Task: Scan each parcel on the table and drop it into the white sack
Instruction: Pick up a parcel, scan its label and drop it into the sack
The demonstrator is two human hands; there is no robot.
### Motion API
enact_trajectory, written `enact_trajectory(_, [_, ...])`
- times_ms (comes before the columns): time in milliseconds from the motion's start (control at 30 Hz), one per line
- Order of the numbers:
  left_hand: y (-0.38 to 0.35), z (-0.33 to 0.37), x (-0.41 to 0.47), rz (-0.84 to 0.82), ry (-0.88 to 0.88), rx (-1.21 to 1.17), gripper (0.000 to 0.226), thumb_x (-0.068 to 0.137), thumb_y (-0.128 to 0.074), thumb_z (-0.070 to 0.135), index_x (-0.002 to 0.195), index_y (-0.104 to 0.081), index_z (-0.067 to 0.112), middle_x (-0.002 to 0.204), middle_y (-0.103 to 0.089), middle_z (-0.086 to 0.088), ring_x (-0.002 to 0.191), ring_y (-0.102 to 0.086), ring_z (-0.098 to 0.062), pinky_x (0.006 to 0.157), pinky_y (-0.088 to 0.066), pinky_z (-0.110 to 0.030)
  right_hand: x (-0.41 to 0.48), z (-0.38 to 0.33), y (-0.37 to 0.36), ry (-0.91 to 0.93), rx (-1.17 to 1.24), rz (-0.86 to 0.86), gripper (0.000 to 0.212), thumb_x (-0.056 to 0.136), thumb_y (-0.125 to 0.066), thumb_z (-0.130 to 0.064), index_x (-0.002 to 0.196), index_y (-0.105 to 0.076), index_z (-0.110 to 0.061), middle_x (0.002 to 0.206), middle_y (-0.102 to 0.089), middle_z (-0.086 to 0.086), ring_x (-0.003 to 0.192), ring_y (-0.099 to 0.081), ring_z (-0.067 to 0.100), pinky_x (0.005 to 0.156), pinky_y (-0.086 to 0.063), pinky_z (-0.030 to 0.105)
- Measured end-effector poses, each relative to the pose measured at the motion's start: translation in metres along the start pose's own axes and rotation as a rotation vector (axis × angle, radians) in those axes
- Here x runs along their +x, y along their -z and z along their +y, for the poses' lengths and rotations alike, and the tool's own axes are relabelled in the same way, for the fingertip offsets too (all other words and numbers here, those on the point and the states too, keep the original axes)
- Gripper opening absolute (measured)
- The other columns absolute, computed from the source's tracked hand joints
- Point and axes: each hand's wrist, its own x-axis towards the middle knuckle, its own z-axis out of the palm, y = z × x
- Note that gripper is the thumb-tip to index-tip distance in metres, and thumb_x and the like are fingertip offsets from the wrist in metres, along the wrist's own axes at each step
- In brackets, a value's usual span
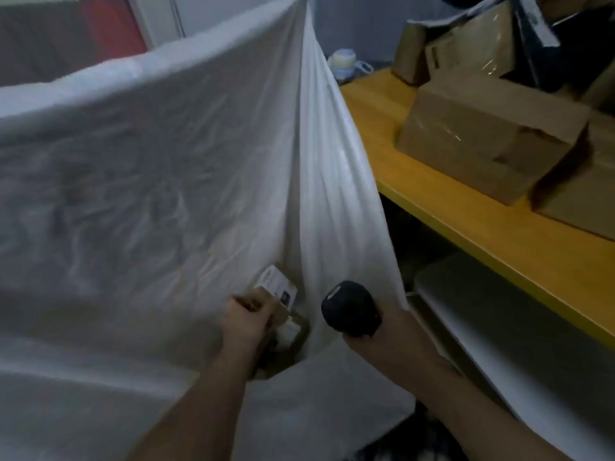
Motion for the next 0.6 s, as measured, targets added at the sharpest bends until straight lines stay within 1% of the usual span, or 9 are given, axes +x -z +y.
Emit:
enact_trajectory(67, [-0.028, -0.023, 0.025, -0.039, 0.112, 0.056, 0.05, 0.075, -0.08, 0.039, 0.103, -0.053, 0.007, 0.098, -0.063, -0.013, 0.087, -0.061, -0.028, 0.052, -0.045, -0.025, 0.011, 0.011, -0.002, -0.055, -0.06, 0.002, 0.019, 0.081, -0.069, -0.038, 0.079, -0.051, -0.034, 0.068, -0.057, -0.009, 0.063, -0.056, 0.005, 0.053, -0.04, 0.021])
enact_trajectory(100, [-0.043, -0.036, 0.036, -0.052, 0.156, 0.087, 0.057, 0.074, -0.079, 0.045, 0.108, -0.052, 0.008, 0.106, -0.062, -0.014, 0.089, -0.059, -0.028, 0.057, -0.048, -0.024, 0.014, 0.015, 0.0, -0.09, -0.095, -0.006, 0.019, 0.081, -0.069, -0.038, 0.082, -0.05, -0.036, 0.071, -0.058, -0.011, 0.067, -0.057, 0.006, 0.056, -0.044, 0.023])
enact_trajectory(167, [-0.069, -0.052, 0.06, -0.09, 0.221, 0.157, 0.076, 0.064, -0.073, 0.064, 0.114, -0.047, 0.013, 0.12, -0.056, -0.013, 0.1, -0.056, -0.034, 0.081, -0.053, -0.04, 0.019, 0.023, 0.004, -0.123, -0.137, -0.011, 0.024, 0.081, -0.069, -0.038, 0.086, -0.045, -0.042, 0.076, -0.058, -0.015, 0.072, -0.058, 0.006, 0.062, -0.05, 0.026])
enact_trajectory(233, [-0.092, -0.063, 0.078, -0.104, 0.293, 0.21, 0.083, 0.064, -0.066, 0.071, 0.119, -0.044, 0.013, 0.124, -0.05, -0.011, 0.111, -0.052, -0.041, 0.095, -0.046, -0.05, 0.023, 0.027, 0.008, -0.097, -0.163, -0.015, 0.029, 0.08, -0.07, -0.037, 0.091, -0.044, -0.047, 0.077, -0.058, -0.016, 0.075, -0.059, 0.007, 0.065, -0.054, 0.03])
enact_trajectory(300, [-0.11, -0.065, 0.092, -0.146, 0.269, 0.117, 0.081, 0.066, -0.071, 0.065, 0.119, -0.047, 0.008, 0.12, -0.055, -0.013, 0.112, -0.055, -0.039, 0.095, -0.046, -0.051, 0.027, 0.027, 0.009, -0.093, -0.174, -0.007, 0.033, 0.079, -0.072, -0.037, 0.085, -0.042, -0.05, 0.076, -0.059, -0.017, 0.075, -0.059, 0.007, 0.063, -0.053, 0.03])
enact_trajectory(367, [-0.123, -0.058, 0.097, -0.208, 0.188, 0.036, 0.067, 0.075, -0.076, 0.047, 0.118, -0.051, 0.002, 0.117, -0.061, -0.016, 0.109, -0.06, -0.035, 0.095, -0.048, -0.046, 0.029, 0.03, 0.009, -0.089, -0.183, 0.01, 0.037, 0.078, -0.073, -0.036, 0.08, -0.04, -0.052, 0.075, -0.059, -0.018, 0.073, -0.058, 0.003, 0.058, -0.049, 0.025])
enact_trajectory(467, [-0.131, -0.045, 0.09, -0.343, 0.086, 0.097, 0.04, 0.094, -0.058, 0.024, 0.125, -0.052, -0.001, 0.12, -0.061, -0.016, 0.115, -0.057, -0.034, 0.098, -0.043, -0.035, 0.029, 0.035, 0.01, -0.068, -0.176, 0.055, 0.042, 0.077, -0.076, -0.034, 0.079, -0.04, -0.055, 0.071, -0.056, -0.022, 0.068, -0.054, -0.002, 0.056, -0.046, 0.019])
enact_trajectory(533, [-0.126, -0.042, 0.08, -0.319, 0.063, 0.144, 0.038, 0.093, -0.056, 0.025, 0.123, -0.052, 0.003, 0.12, -0.061, -0.017, 0.113, -0.056, -0.036, 0.101, -0.043, -0.04, 0.029, 0.034, 0.011, -0.075, -0.175, 0.069, 0.041, 0.077, -0.075, -0.035, 0.079, -0.039, -0.054, 0.07, -0.054, -0.023, 0.066, -0.052, -0.003, 0.054, -0.042, 0.017])
enact_trajectory(600, [-0.118, -0.042, 0.069, -0.259, 0.004, 0.132, 0.042, 0.084, -0.058, 0.034, 0.112, -0.056, 0.002, 0.106, -0.065, -0.022, 0.1, -0.062, -0.039, 0.09, -0.051, -0.049, 0.029, 0.034, 0.011, -0.088, -0.189, 0.074, 0.036, 0.078, -0.074, -0.036, 0.084, -0.042, -0.051, 0.07, -0.055, -0.02, 0.066, -0.052, -0.001, 0.053, -0.042, 0.02])
